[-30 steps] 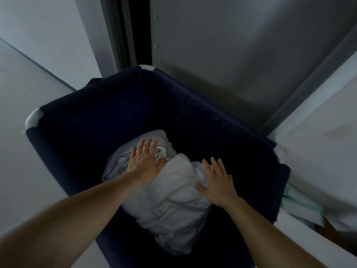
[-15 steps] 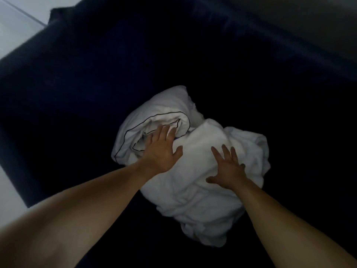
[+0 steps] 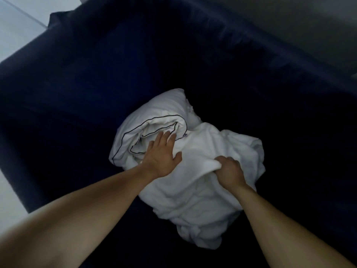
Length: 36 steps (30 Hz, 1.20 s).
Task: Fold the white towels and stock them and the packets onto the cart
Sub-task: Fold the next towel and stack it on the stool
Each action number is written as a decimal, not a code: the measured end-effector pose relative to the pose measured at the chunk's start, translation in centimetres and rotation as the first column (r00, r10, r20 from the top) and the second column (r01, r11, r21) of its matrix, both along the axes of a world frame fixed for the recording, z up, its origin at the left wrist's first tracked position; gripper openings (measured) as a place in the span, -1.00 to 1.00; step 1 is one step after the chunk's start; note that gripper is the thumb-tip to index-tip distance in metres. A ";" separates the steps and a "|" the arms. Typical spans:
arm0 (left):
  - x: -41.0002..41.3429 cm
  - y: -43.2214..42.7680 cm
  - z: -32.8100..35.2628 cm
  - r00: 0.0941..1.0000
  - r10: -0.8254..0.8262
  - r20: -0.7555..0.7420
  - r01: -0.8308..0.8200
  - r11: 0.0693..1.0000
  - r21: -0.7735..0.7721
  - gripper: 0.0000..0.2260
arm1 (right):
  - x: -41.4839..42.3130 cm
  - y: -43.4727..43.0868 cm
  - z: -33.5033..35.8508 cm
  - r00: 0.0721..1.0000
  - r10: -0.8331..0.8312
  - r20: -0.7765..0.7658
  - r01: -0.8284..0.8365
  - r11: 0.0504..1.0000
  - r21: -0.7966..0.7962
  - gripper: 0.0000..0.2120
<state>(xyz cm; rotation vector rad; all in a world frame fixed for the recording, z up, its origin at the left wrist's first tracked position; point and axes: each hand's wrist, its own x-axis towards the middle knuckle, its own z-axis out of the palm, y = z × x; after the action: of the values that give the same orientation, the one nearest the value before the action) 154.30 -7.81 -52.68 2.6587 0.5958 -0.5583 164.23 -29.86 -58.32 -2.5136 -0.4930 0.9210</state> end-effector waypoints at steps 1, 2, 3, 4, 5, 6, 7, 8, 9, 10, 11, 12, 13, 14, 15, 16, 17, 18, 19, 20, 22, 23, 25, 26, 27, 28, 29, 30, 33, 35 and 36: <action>0.3 0.0 1.2 1.000 -0.006 0.009 0.007 1.000 -0.015 -0.35 | 0.3 0.1 2.0 0.998 -0.056 -0.030 0.057 0.997 0.047 -0.84; 0.7 -0.1 2.5 1.000 -0.015 0.012 0.015 0.999 -0.034 -0.34 | 0.6 0.3 4.0 0.993 -0.101 -0.055 0.106 0.990 0.096 -0.87; 0.9 -0.1 4.0 1.000 -0.027 0.010 0.027 0.998 -0.052 -0.32 | 0.7 0.4 6.1 0.990 -0.124 -0.063 0.132 0.980 0.146 -0.88; 1.1 -0.2 5.5 0.999 -0.043 0.005 0.043 0.996 -0.079 -0.30 | 0.8 0.5 8.2 0.991 -0.122 -0.052 0.130 0.973 0.190 -0.87; 1.2 -0.4 7.2 0.998 -0.056 -0.001 0.056 0.991 -0.121 -0.25 | 0.8 0.5 10.6 0.993 -0.112 -0.040 0.118 0.967 0.226 -0.86; 1.3 -0.5 8.8 0.998 -0.061 -0.005 0.059 0.983 -0.175 -0.20 | 0.6 0.6 13.0 0.993 -0.114 -0.033 0.119 0.958 0.261 -0.88; 1.3 -0.6 10.1 0.998 -0.065 -0.006 0.061 0.969 -0.239 -0.15 | 0.4 0.4 15.5 0.991 -0.129 -0.033 0.133 0.949 0.286 -0.91; 1.2 -0.8 11.5 0.997 -0.072 -0.011 0.065 0.949 -0.308 -0.09 | 0.1 0.2 18.0 0.988 -0.154 -0.033 0.157 0.936 0.314 -0.92; 1.1 -0.8 13.0 0.996 -0.087 -0.005 0.079 0.926 -0.370 -0.04 | -0.2 -0.1 20.4 0.981 -0.190 -0.038 0.191 0.918 0.346 -0.91; 0.9 -0.9 14.3 0.993 -0.120 -0.001 0.109 0.905 -0.412 0.03 | -0.7 -0.5 22.8 0.972 -0.231 -0.047 0.231 0.895 0.381 -0.91; 0.7 -1.1 15.6 0.986 -0.169 0.000 0.152 0.888 -0.433 0.09 | -1.1 -0.9 25.2 0.961 -0.273 -0.051 0.269 0.868 0.417 -0.91; 0.6 -1.4 17.0 0.976 -0.218 -0.003 0.195 0.881 -0.432 0.13 | -1.5 -1.4 27.5 0.949 -0.312 -0.051 0.300 0.840 0.453 -0.90; 0.7 -1.8 18.2 0.970 -0.244 0.013 0.227 0.879 -0.420 0.17 | -2.0 -1.8 29.8 0.938 -0.344 -0.038 0.317 0.811 0.492 -0.89; 0.9 -2.4 19.5 0.967 -0.247 0.061 0.251 0.880 -0.403 0.21 | -2.4 -2.3 32.0 0.930 -0.368 -0.012 0.317 0.783 0.535 -0.88; 1.2 -3.1 21.0 0.962 -0.232 0.143 0.271 0.876 -0.399 0.24 | -2.8 -2.7 34.1 0.923 -0.384 0.012 0.305 0.751 0.586 -0.87; 1.6 -3.9 22.2 0.950 -0.193 0.245 0.282 0.867 -0.411 0.27 | -3.1 -3.2 36.2 0.918 -0.396 0.025 0.290 0.714 0.637 -0.86; 2.3 -4.6 22.9 0.931 -0.140 0.338 0.288 0.849 -0.443 0.28 | -3.4 -3.8 38.1 0.913 -0.407 0.026 0.281 0.672 0.685 -0.85; 2.7 -5.6 24.4 0.908 -0.092 0.410 0.297 0.830 -0.472 0.27 | -3.7 -4.5 39.9 0.906 -0.422 0.026 0.273 0.631 0.726 -0.83; 2.9 -6.8 26.4 0.887 -0.051 0.458 0.302 0.815 -0.494 0.21 | -3.9 -5.2 41.8 0.897 -0.441 0.029 0.267 0.593 0.760 -0.81; 2.9 -8.3 28.9 0.872 -0.005 0.490 0.297 0.800 -0.521 0.12 | -4.1 -6.1 43.6 0.886 -0.462 0.033 0.261 0.556 0.789 -0.80; 2.9 -11.0 33.3 0.837 0.104 0.537 0.275 0.769 -0.577 -0.14 | -4.7 -8.3 46.9 0.862 -0.506 0.023 0.254 0.471 0.845 -0.84; 3.0 -12.7 35.3 0.807 0.150 0.572 0.275 0.761 -0.588 -0.26 | -5.2 -9.8 48.6 0.847 -0.530 0.022 0.248 0.432 0.867 -0.87; 2.9 -15.2 38.6 0.756 0.230 0.612 0.284 0.727 -0.625 -0.43 | -5.9 -11.9 50.9 0.821 -0.570 0.036 0.231 0.388 0.892 -0.90; 2.6 -17.1 40.3 0.734 0.247 0.633 0.300 0.717 -0.629 -0.47 | -6.5 -13.5 52.2 0.807 -0.587 0.056 0.211 0.376 0.902 -0.91; 2.5 -19.0 41.6 0.717 0.251 0.651 0.313 0.718 -0.622 -0.50 | -7.0 -15.1 53.5 0.794 -0.603 0.078 0.190 0.367 0.911 -0.92; 2.2 -21.0 43.0 0.702 0.252 0.667 0.327 0.717 -0.615 -0.52 | -7.6 -16.7 54.8 0.775 -0.625 0.098 0.173 0.358 0.918 -0.93; 1.9 -23.1 44.3 0.684 0.252 0.684 0.352 0.708 -0.613 -0.55 | -8.3 -18.5 56.0 0.748 -0.652 0.122 0.159 0.355 0.921 -0.92; 1.5 -25.3 45.7 0.667 0.250 0.702 0.383 0.693 -0.611 -0.57 | -8.8 -20.4 57.1 0.717 -0.681 0.150 0.147 0.357 0.922 -0.91; 0.4 -31.5 49.3 0.645 0.231 0.728 0.456 0.648 -0.610 -0.51 | -10.1 -25.9 60.3 0.615 -0.763 0.199 0.124 0.342 0.932 -0.87; 0.0 -35.1 51.2 0.656 0.196 0.729 0.497 0.614 -0.613 -0.39 | -10.9 -29.3 62.1 0.545 -0.810 0.217 0.117 0.330 0.937 -0.87; -0.2 -36.8 51.9 0.665 0.154 0.730 0.528 0.595 -0.606 -0.36 | -11.2 -30.9 62.8 0.515 -0.828 0.223 0.114 0.324 0.939 -0.87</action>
<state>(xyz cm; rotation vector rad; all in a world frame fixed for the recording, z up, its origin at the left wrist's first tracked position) 154.08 -44.58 -0.81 1.7965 -0.2224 0.2257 152.99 -60.72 4.47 -1.6818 -0.1641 -0.5679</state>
